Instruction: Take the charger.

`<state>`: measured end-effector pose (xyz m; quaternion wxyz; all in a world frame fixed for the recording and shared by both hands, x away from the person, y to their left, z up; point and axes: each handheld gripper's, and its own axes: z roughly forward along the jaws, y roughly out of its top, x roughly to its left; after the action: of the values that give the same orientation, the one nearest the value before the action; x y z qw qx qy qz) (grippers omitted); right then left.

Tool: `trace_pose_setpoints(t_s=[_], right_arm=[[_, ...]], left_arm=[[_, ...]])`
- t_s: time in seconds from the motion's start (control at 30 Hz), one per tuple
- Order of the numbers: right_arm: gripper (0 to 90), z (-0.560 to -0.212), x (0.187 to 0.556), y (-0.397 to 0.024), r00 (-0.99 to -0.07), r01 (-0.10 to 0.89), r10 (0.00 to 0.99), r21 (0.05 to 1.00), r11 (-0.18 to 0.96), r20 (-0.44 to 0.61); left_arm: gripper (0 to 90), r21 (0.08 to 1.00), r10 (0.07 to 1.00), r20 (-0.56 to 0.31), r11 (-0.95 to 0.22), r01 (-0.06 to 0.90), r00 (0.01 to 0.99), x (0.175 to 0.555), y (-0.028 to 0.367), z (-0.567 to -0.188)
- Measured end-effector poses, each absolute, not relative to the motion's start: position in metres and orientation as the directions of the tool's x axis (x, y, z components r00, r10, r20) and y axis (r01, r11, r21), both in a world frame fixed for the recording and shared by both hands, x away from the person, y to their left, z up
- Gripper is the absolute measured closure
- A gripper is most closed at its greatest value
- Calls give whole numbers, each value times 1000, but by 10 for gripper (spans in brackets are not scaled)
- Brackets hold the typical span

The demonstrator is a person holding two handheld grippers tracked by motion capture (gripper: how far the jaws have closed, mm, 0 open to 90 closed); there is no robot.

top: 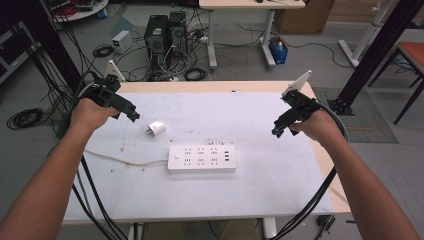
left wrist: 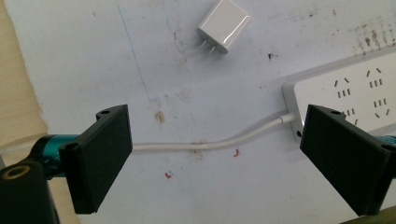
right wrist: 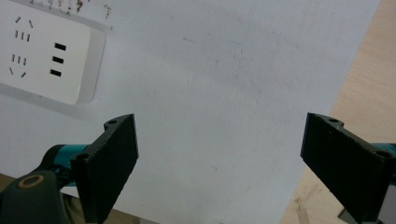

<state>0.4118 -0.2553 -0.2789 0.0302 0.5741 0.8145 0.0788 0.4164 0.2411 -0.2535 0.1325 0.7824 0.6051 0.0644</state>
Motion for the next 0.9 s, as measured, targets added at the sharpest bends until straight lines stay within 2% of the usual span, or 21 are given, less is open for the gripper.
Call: trace_pose_setpoints(t_s=[0.23, 0.33, 0.37, 0.47, 0.6, 0.67, 0.7, 0.77, 0.9], right_arm=[[106, -279, 412, -255, -356, 924, 933, 164, 345, 44], [106, -279, 413, -256, -372, 919, 927, 162, 360, 52], [106, -279, 413, -256, -372, 919, 927, 162, 360, 52], [105, -276, 412, -253, -402, 905, 914, 174, 389, 47], [106, -271, 409, -249, -433, 887, 900, 195, 417, 45], [105, -269, 408, -247, -459, 873, 887, 212, 440, 46], [105, -268, 407, -245, -484, 857, 874, 223, 464, 46], [106, -269, 407, -244, -495, 852, 868, 221, 475, 42], [105, -269, 407, -244, -502, 845, 864, 240, 478, 45]], left_arm=[[93, 307, 947, -57, -285, 908, 316, 419, 239, -253], [93, 341, 896, -41, -404, 849, 443, 422, 234, -253], [93, 341, 896, -41, -404, 849, 443, 422, 234, -253], [93, 372, 839, -47, -489, 789, 543, 427, 229, -252], [93, 389, 811, -67, -515, 764, 581, 433, 227, -254], [93, 427, 752, -51, -578, 695, 657, 436, 223, -255], [93, 459, 683, -43, -635, 622, 729, 437, 219, -258], [93, 475, 631, -15, -679, 561, 776, 440, 217, -260], [93, 486, 601, -1, -698, 525, 800, 447, 216, -264]])
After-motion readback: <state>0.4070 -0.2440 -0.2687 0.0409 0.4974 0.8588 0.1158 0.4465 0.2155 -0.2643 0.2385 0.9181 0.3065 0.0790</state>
